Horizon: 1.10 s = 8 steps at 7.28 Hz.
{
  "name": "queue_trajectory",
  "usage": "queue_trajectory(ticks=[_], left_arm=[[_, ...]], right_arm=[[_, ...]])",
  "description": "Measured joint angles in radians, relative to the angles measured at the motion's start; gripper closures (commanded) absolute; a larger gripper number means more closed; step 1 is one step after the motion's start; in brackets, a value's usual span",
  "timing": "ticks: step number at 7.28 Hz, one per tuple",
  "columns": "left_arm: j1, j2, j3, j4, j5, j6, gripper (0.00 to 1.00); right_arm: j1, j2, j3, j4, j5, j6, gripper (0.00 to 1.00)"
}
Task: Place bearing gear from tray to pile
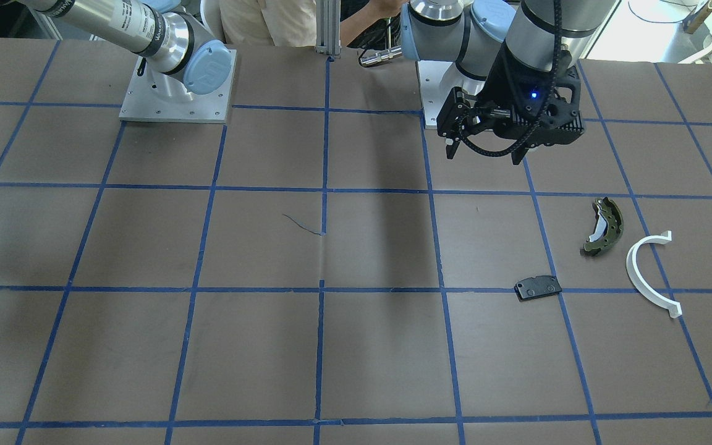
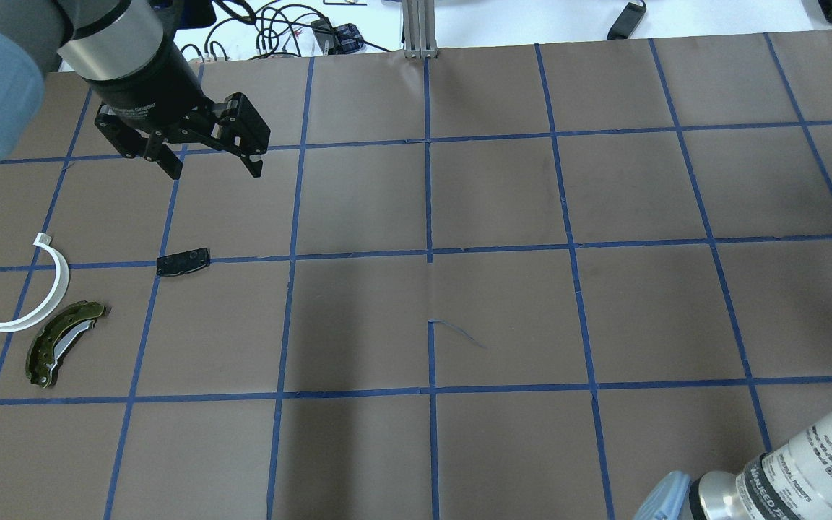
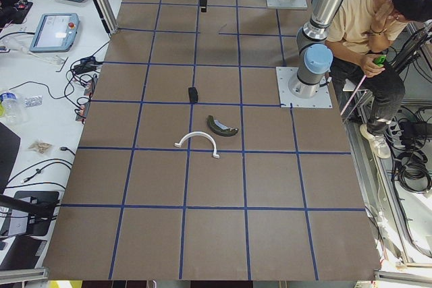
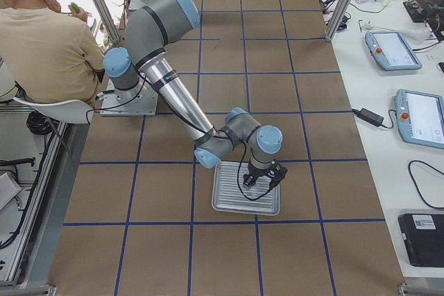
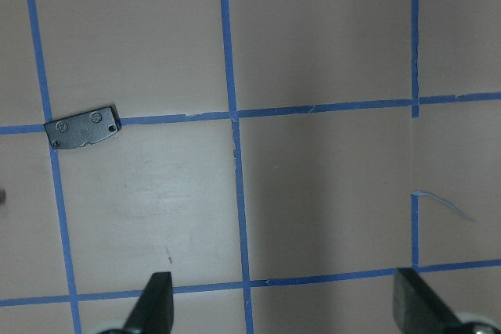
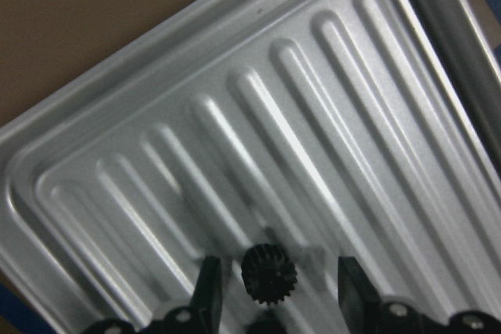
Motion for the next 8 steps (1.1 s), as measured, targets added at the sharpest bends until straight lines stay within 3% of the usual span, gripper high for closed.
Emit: queue_trajectory(ticks=[2,3,6,8], left_arm=[[0.000,0.000,0.000,0.000,0.003,0.000,0.00],[0.000,0.000,0.000,0.001,0.004,0.000,0.00],[0.000,0.000,0.001,0.001,0.005,0.000,0.00],[0.000,0.000,0.001,0.001,0.005,0.000,0.00]], right_arm=[[0.000,0.000,0.000,0.001,0.003,0.000,0.94],[0.000,0.000,0.000,0.001,0.005,-0.001,1.00],[0.000,-0.018,-0.025,0.023,0.007,0.001,1.00],[0.013,-0.085,-0.044,0.096,0.013,0.003,1.00]])
